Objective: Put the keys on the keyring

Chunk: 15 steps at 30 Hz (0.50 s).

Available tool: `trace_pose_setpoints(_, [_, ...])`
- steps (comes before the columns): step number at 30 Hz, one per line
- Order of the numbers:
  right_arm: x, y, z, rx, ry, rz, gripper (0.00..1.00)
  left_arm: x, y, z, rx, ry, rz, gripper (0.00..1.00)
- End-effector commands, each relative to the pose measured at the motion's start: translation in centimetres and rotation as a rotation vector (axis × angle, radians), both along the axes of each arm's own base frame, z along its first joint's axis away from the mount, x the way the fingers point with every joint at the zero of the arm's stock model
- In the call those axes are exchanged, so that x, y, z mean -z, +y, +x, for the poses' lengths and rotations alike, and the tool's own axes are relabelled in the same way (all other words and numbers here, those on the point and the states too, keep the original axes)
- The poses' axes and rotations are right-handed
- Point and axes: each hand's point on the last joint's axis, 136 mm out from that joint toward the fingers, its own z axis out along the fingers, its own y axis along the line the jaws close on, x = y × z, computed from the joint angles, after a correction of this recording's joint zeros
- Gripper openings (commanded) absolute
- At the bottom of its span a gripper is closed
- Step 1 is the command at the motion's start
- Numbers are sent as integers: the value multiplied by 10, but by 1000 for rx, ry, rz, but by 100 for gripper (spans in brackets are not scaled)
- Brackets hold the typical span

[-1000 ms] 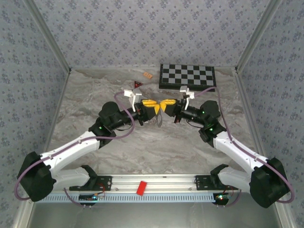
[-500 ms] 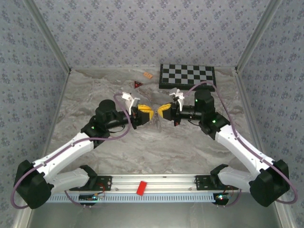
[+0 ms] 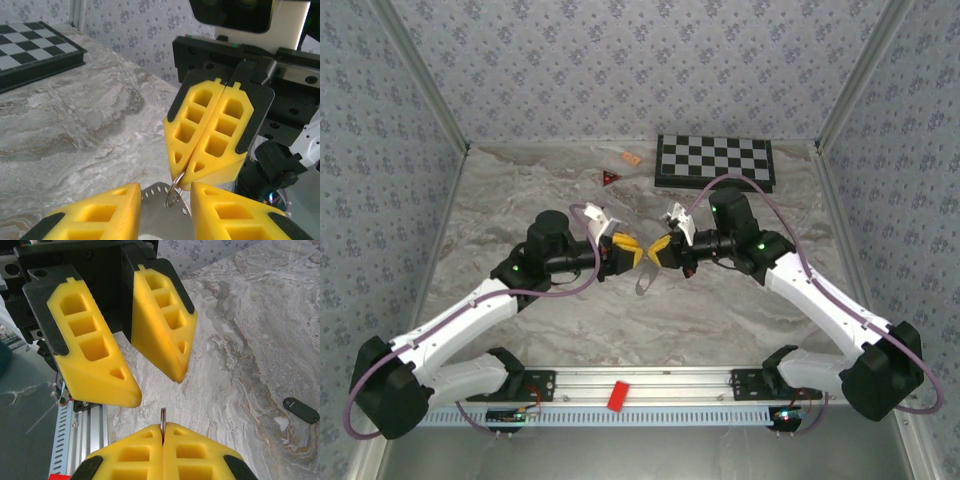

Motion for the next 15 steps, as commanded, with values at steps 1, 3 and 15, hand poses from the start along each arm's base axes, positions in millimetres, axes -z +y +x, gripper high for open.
trace_pose_setpoints(1, [-14, 2, -4, -37, -30, 20, 0, -6, -4, -4, 56, -17, -4, 32])
trace_pose_setpoints(3, [-15, 3, -5, -42, -30, 23, 0, -5, -6, -5, 69, -14, -3, 32])
trace_pose_setpoints(15, [-12, 7, -10, -71, -10, 25, 0, -7, -12, -7, 103, -15, -18, 26])
